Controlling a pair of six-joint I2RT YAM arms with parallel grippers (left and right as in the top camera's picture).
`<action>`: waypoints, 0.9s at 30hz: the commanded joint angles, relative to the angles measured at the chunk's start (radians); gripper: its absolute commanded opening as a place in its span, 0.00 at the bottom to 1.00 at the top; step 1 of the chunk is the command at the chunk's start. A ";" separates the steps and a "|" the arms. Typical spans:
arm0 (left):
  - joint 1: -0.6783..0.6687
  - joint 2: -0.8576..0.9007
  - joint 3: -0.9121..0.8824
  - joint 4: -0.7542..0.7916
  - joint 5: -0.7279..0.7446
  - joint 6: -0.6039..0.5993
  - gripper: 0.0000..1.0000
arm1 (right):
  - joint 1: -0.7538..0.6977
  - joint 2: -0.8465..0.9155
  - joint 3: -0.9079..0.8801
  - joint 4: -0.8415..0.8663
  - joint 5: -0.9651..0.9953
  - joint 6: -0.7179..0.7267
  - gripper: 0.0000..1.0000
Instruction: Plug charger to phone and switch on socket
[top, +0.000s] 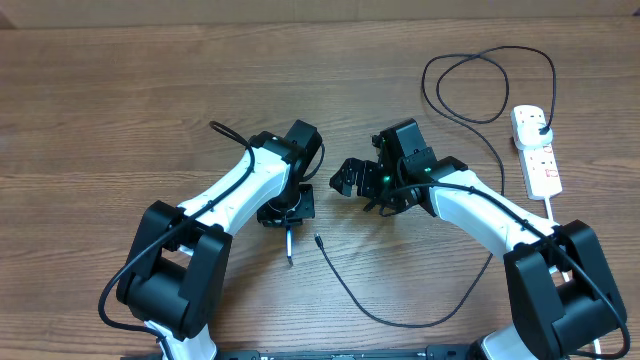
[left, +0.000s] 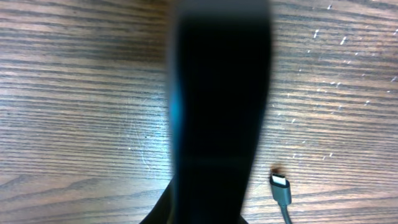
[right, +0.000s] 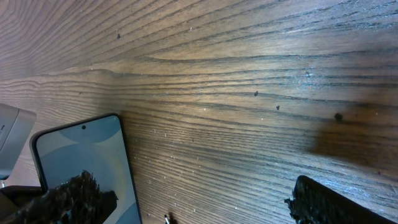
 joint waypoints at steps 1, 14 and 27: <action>-0.002 -0.005 -0.006 0.009 -0.025 -0.012 0.04 | -0.002 -0.007 -0.008 0.003 0.010 -0.008 1.00; 0.100 -0.006 0.048 0.031 0.297 0.284 0.04 | -0.002 -0.007 0.134 -0.269 0.010 -0.218 1.00; 0.410 -0.006 0.050 0.163 0.991 0.467 0.04 | 0.143 -0.007 0.239 -0.495 0.128 -0.376 0.88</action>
